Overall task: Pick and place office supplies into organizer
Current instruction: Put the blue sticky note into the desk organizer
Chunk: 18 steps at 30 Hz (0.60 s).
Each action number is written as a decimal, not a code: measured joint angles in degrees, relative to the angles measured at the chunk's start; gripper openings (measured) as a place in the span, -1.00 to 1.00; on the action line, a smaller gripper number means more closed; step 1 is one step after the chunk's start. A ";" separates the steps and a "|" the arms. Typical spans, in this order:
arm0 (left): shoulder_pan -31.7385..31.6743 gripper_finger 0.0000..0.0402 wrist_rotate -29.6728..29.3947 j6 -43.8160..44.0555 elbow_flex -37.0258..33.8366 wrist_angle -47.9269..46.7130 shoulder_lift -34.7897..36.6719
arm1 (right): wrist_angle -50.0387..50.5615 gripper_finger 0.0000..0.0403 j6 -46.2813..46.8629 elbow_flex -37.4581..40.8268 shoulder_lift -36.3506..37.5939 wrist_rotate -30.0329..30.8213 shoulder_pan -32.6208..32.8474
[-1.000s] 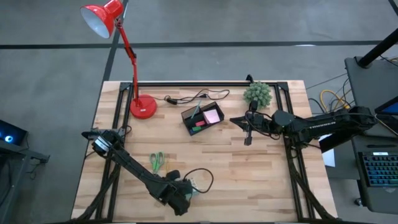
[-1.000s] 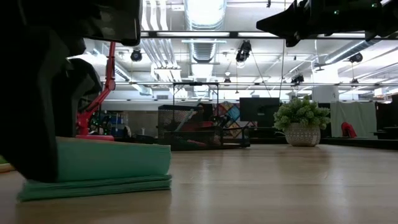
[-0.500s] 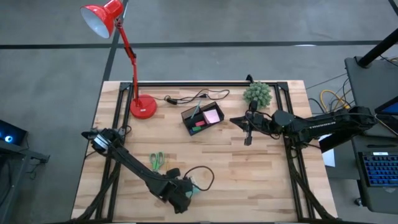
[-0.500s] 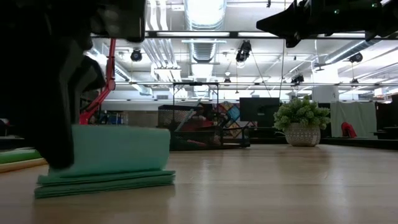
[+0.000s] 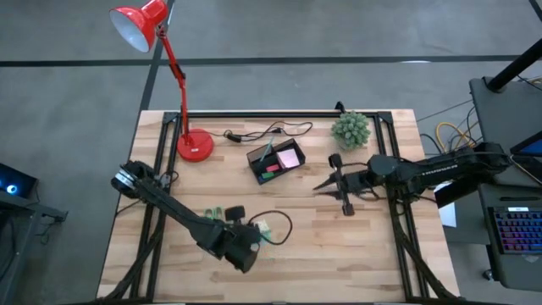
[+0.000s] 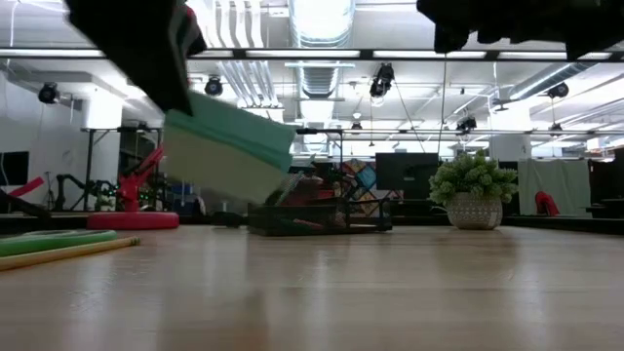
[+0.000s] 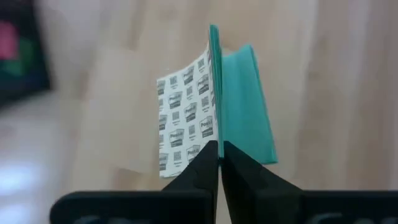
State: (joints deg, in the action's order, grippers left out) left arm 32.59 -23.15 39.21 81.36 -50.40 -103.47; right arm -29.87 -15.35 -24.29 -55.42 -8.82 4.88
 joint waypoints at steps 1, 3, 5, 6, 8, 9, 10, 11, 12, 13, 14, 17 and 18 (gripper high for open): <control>-0.36 -1.00 -1.48 -0.70 0.00 -0.49 0.58 | 1.48 -0.75 -0.70 -0.65 -0.24 -0.05 0.83; -1.14 -1.00 -4.15 -2.71 0.00 -0.67 1.56 | 3.50 -0.63 -2.35 -2.38 -1.37 0.64 2.81; -1.69 -1.00 -6.61 -5.51 0.04 -0.75 2.08 | 5.26 -0.49 -4.36 -3.64 -2.78 3.36 5.26; -1.96 -1.00 -7.64 -6.72 0.04 -0.69 2.28 | 5.65 -0.42 -5.31 -4.48 -3.87 5.33 6.47; -2.60 -1.00 -9.47 -8.67 0.04 -0.78 2.68 | 6.46 -0.28 -7.10 -5.99 -6.08 8.97 8.66; -2.92 -1.00 -10.25 -9.72 0.04 -0.70 2.91 | 7.24 -0.23 -7.86 -6.82 -7.25 10.46 9.48; -3.13 -1.00 -10.81 -10.77 0.04 -0.67 3.11 | 7.59 -0.18 -8.74 -7.76 -8.56 11.42 10.26; -3.40 -1.00 -11.71 -11.55 0.05 -0.66 3.19 | 8.32 -0.14 -9.87 -8.57 -9.67 11.72 10.94; -3.71 -1.00 -12.36 -12.62 0.14 -0.67 3.23 | 9.51 -0.12 -11.31 -9.20 -10.74 11.90 11.50; -3.79 -1.00 -12.92 -13.84 0.17 -0.50 3.34 | 10.33 -0.11 -12.69 -10.00 -12.00 12.00 11.90; -3.96 -1.00 -13.66 -14.97 0.17 -0.45 3.54 | 10.29 -0.10 -13.48 -10.80 -13.35 11.98 12.24; -4.47 -1.00 -16.27 -17.72 0.17 1.26 4.58 | 10.43 -0.11 -14.57 -13.11 -17.05 11.95 12.59; -4.55 -1.00 -17.28 -18.41 0.17 1.36 4.99 | 10.33 -0.11 -14.60 -14.18 -18.33 12.17 12.56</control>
State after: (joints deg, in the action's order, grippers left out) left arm 28.04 -40.43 20.80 81.54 -49.04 -98.48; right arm -19.53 -29.95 -38.47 -73.74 3.34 17.44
